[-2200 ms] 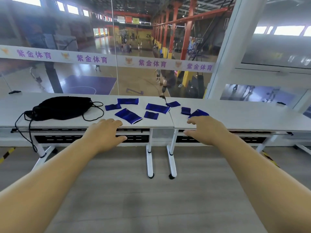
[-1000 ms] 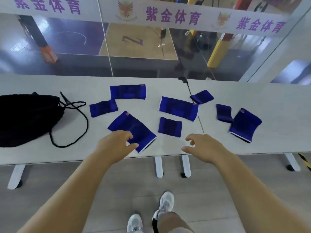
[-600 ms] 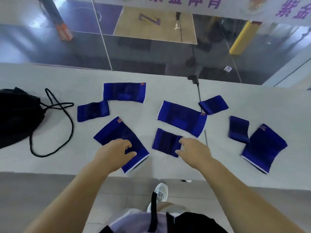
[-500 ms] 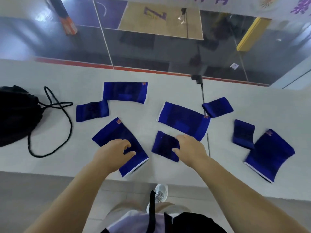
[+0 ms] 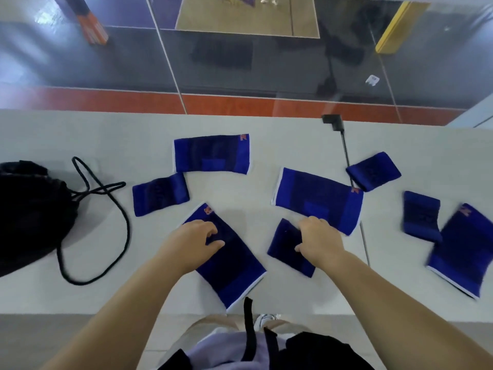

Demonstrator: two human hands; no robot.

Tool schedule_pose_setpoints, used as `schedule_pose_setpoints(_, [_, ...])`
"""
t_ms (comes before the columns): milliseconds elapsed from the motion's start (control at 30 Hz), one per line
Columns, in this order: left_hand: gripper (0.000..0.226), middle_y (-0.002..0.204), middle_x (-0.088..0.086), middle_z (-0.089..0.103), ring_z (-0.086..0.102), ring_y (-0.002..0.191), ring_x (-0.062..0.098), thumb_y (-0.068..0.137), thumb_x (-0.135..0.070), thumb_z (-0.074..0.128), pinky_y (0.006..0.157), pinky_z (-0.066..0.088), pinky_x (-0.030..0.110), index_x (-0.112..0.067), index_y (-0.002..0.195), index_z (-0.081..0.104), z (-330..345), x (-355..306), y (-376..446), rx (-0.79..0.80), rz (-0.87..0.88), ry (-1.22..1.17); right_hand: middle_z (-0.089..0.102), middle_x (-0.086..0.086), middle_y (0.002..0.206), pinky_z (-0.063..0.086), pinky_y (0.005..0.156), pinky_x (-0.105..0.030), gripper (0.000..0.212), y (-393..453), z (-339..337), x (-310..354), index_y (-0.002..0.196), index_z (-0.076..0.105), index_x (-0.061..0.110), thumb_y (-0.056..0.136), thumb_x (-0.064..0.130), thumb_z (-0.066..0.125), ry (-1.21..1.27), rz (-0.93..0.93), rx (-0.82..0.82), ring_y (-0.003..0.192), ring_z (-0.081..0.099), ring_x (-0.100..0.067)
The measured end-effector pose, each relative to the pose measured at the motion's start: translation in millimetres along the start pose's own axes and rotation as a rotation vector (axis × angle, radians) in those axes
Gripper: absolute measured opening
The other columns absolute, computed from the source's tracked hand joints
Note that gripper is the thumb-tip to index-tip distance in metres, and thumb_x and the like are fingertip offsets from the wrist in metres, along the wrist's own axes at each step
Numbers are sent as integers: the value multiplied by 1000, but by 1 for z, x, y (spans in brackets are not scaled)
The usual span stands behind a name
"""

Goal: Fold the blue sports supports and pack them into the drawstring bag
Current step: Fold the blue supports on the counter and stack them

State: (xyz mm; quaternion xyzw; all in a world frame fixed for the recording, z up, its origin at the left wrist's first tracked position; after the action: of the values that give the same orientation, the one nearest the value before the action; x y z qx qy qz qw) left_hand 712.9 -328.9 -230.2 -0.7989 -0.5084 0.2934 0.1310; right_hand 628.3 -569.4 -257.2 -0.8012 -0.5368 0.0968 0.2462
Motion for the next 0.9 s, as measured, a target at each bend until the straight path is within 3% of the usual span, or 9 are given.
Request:
schedule_pose_setpoints(167, [37,116,-3,62,57,101,15,89,-43,54,88,46,27,-20,118,59,-15,9,21,28,97,27,63,0,101,47,69,-31,16,-7,-3,7,102,57,21,87,23,63,118,81,-5,91,60,-23])
schedule_pose_setpoints(267, [35,115,-5,61,56,98,13,90,-45,52,80,41,22,-21,115,59,-26,2,35,37,166,75,64,2,95,38,56,-26,11,-12,-11,4,91,51,29,89,22,59,199,102,-15,83,58,-19])
schedule_pose_setpoints(433, [39,123,-10,57,55,109,11,89,-47,51,87,44,27,-26,122,55,-34,-21,55,59,243,74,63,4,105,50,76,-38,22,-26,-34,-14,112,54,26,91,21,55,375,176,-103,92,58,-21])
schedule_pose_setpoints(633, [39,120,-3,60,56,108,15,89,-43,55,95,44,30,-21,121,57,-28,-67,73,89,325,51,63,3,93,52,74,-39,9,-48,-57,-62,99,54,21,91,22,56,442,260,-216,83,58,-22])
schedule_pose_setpoints(900, [30,109,-9,62,58,98,11,89,-43,54,88,47,30,-25,111,61,6,-153,87,78,368,57,63,7,91,54,66,-35,12,-66,-61,-157,104,53,23,92,22,54,504,322,-237,80,60,-15])
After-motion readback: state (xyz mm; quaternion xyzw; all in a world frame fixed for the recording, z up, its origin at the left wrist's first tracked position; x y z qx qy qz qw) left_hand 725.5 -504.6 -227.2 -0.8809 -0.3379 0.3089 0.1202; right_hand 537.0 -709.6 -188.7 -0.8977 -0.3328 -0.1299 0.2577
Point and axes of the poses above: each hand's wrist, its own y-axis towards the middle knuckle, its own z-axis out of the palm, x = y × z, the point moved 4 cm from there along y, towards the middle knuckle
